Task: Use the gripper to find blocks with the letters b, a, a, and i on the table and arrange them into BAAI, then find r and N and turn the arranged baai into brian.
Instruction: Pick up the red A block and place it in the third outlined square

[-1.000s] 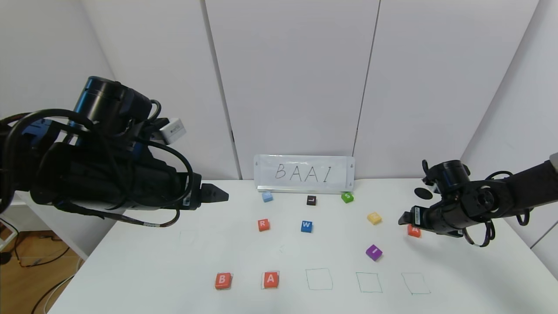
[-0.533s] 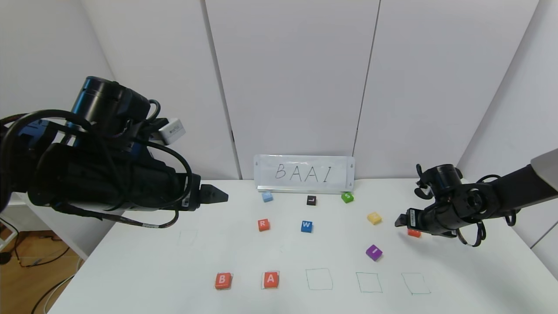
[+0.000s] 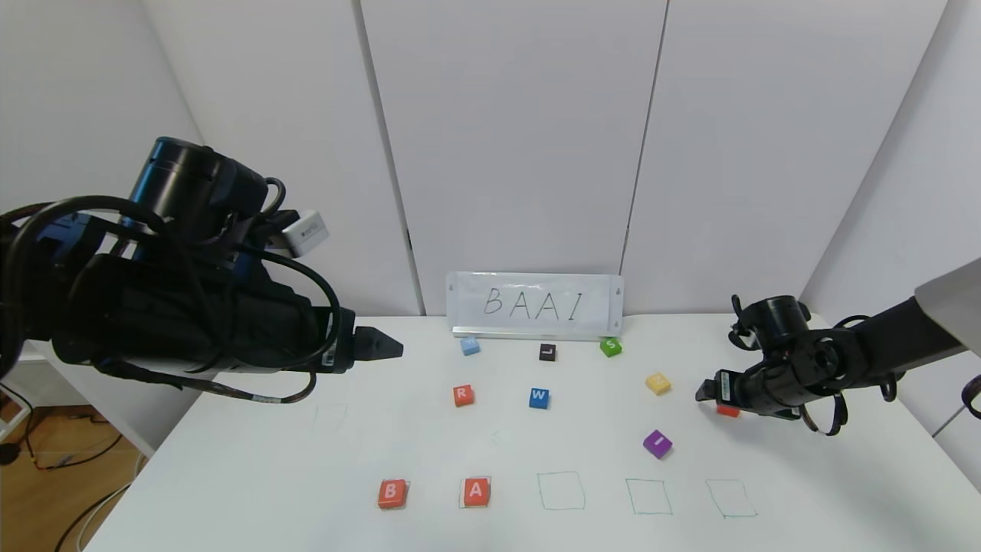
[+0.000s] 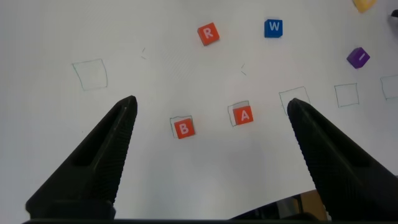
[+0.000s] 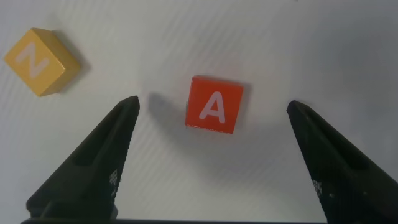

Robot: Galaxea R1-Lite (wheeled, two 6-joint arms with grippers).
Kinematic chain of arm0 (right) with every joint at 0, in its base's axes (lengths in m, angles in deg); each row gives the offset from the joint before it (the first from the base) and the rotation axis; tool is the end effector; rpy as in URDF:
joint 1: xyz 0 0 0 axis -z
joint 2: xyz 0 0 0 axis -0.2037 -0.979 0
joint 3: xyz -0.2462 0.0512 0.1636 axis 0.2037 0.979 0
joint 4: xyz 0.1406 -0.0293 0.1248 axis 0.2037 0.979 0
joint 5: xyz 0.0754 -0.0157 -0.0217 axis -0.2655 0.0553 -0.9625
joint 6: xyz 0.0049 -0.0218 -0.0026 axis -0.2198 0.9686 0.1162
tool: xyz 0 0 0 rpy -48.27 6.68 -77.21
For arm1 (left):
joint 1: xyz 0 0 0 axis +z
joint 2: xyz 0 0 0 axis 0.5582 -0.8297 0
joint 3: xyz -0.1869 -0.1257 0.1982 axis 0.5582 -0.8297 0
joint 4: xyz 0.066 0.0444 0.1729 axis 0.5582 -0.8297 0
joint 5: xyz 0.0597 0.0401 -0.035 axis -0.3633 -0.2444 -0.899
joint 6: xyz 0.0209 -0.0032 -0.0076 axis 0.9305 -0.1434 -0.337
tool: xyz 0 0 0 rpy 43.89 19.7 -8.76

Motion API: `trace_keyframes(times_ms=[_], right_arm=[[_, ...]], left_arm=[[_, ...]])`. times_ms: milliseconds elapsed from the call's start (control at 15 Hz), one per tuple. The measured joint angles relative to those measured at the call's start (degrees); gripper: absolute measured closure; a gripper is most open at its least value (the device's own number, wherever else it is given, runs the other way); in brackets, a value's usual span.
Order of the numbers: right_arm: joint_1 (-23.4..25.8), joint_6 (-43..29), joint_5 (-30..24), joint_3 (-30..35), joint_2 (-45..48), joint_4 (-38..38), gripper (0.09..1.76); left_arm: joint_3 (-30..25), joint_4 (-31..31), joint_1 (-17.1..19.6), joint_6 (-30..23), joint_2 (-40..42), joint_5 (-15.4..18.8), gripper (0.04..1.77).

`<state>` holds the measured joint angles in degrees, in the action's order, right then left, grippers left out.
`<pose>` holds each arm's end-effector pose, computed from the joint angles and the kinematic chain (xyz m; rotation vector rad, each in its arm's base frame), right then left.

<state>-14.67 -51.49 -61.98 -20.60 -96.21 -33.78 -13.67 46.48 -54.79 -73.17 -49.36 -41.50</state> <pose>0.4009 0.0193 0.0377 0.2307 0.9948 -0.1486 0.2520 -0.0952 0.2383 -0.0518 0.7593 -0.2384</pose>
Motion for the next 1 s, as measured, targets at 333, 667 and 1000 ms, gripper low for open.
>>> trace_keyframes(times_ms=[333, 667, 1000], right_arm=[[0.22, 1.17, 0.09, -0.33, -0.67, 0.00, 0.14], [0.16, 1.48, 0.59, -1.21, -0.83, 0.59, 0.14], [-0.26, 2.24, 4.13, -1.62, -1.55, 0.59, 0.14]], left_arm=[[-0.55, 1.32, -0.13, 0.24, -0.06, -0.05, 0.09], [-0.66, 1.32, -0.15, 0.24, -0.02, -0.06, 0.09], [-0.66, 1.29, -0.15, 0.27, -0.02, -0.09, 0.09]])
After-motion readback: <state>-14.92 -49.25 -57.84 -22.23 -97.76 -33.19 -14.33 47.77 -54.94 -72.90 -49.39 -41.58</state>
